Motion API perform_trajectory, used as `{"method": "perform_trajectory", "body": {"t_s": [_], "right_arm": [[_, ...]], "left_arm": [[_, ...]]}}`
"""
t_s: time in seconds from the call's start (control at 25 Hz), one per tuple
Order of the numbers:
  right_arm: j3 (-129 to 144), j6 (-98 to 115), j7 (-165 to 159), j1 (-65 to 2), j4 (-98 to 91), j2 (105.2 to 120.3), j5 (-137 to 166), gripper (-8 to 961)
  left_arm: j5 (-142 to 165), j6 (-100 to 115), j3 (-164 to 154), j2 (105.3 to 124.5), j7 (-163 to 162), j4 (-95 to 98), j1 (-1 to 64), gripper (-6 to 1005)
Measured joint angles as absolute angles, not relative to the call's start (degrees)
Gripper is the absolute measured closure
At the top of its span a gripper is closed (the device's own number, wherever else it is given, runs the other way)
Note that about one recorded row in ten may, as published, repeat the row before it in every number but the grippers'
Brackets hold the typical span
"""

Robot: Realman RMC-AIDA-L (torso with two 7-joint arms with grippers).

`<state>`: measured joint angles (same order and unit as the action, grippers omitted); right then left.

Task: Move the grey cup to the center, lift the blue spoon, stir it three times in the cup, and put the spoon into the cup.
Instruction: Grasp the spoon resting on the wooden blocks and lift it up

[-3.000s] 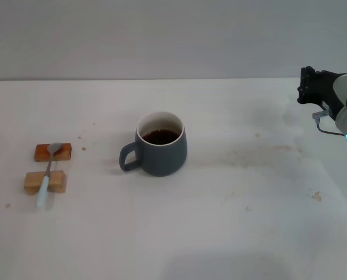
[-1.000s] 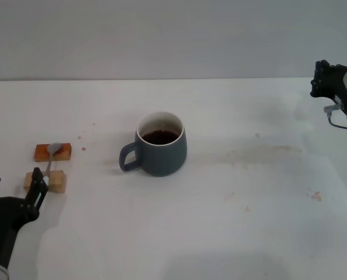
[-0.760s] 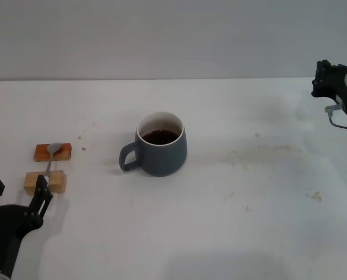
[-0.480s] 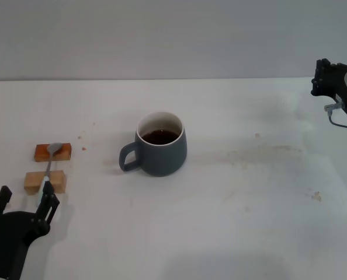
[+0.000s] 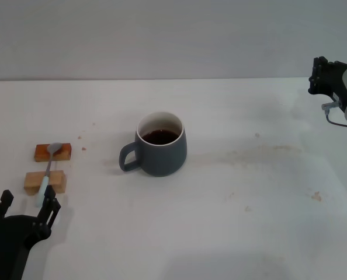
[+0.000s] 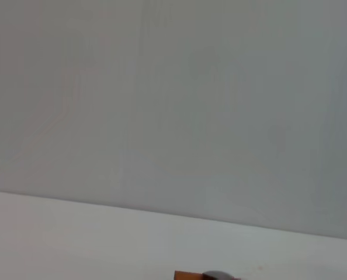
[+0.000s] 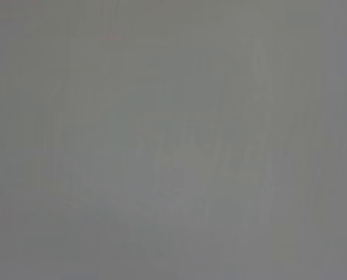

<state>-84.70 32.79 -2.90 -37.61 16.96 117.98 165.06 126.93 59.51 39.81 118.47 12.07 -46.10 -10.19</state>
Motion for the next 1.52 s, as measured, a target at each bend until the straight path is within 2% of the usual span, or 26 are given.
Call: {"method": "perform_trajectory", "body": {"t_s": [1.12,1.52], "right_arm": [[-84.4,32.2,-2.9,-35.0,21.4,118.21,165.2,915],[-84.4,32.2,-2.9,-34.8,21.6,118.21,165.7,916]], "left_arm": [[120.1,59.2,35.5,118.65,11.2,-38.9,-3.2,186],[120.1,59.1,35.3,118.65,11.2,-38.6,-3.2,318]]}}
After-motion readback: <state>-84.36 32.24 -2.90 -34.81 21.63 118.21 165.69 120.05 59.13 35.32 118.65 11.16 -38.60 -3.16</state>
